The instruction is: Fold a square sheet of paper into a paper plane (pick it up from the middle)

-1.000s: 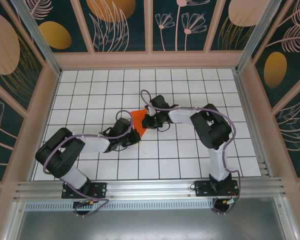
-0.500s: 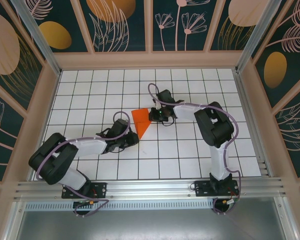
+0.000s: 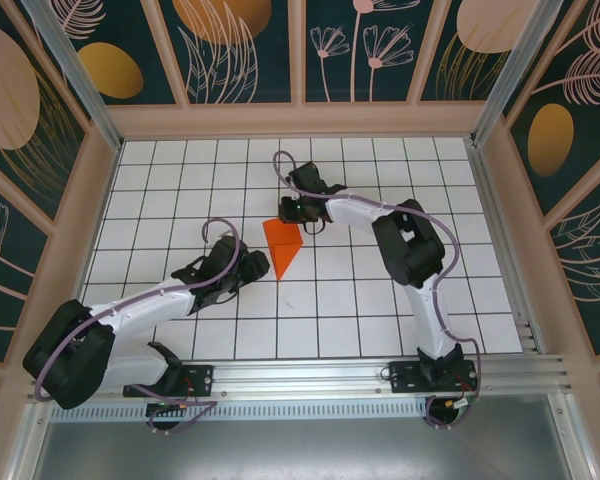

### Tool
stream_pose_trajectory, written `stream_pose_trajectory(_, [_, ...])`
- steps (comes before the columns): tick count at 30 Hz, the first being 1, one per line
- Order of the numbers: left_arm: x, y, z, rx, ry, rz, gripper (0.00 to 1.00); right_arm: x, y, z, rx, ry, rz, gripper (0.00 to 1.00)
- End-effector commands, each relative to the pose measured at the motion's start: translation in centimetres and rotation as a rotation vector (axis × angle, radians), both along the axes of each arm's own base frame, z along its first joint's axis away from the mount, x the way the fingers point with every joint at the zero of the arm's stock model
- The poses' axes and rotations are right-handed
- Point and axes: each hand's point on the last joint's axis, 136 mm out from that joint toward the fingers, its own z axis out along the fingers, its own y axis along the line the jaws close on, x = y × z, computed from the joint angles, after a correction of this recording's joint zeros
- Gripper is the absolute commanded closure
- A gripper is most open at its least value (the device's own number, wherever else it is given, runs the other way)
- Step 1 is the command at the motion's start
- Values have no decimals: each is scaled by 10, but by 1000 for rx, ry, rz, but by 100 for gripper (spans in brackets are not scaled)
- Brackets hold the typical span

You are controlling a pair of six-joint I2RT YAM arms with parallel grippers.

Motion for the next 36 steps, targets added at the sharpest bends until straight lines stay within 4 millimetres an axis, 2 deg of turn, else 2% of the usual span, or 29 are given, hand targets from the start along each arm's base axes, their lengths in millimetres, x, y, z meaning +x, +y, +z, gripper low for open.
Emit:
stream_pose_trajectory(1, [0, 10, 2, 36, -11, 42, 30, -3, -10, -25, -101, 53, 1, 84])
stream_pose_trajectory(6, [3, 9, 5, 36, -24, 40, 23, -5, -19, -35, -139, 78, -21, 83])
stream_pose_trajectory(11, [6, 0, 9, 33, -44, -17, 17, -12, -53, -45, -215, 123, -137, 81])
stream_pose_trajectory(16, [8, -16, 13, 2, -74, -105, 14, -45, -96, -45, -225, 180, -278, 74])
stream_pose_trajectory(19, [9, -25, 14, -18, -85, -149, 13, -67, -112, -44, -201, 210, -336, 70])
stream_pose_trajectory(21, [10, -31, 14, -31, -96, -175, 12, -78, -116, -42, -167, 227, -349, 65])
stream_pose_trajectory(23, [11, -38, 15, -46, -113, -212, 11, -78, -115, -31, -128, 214, -348, 61])
stream_pose_trajectory(25, [13, -46, 19, -51, -144, -255, 11, -70, -112, -12, -83, 179, -346, 56])
stream_pose_trajectory(30, [23, -58, 25, 17, -248, -385, 13, -55, -112, 44, 52, 77, -339, 38])
stream_pose_trajectory(32, [27, -64, 27, 44, -293, -438, 15, -59, -111, 58, 87, 50, -320, 35])
stream_pose_trajectory(33, [28, -67, 27, 59, -315, -467, 17, -56, -121, 62, 107, 41, -335, 34])
stream_pose_trajectory(36, [33, -75, 27, 110, -361, -548, 23, -61, -132, 69, 160, 23, -346, 32])
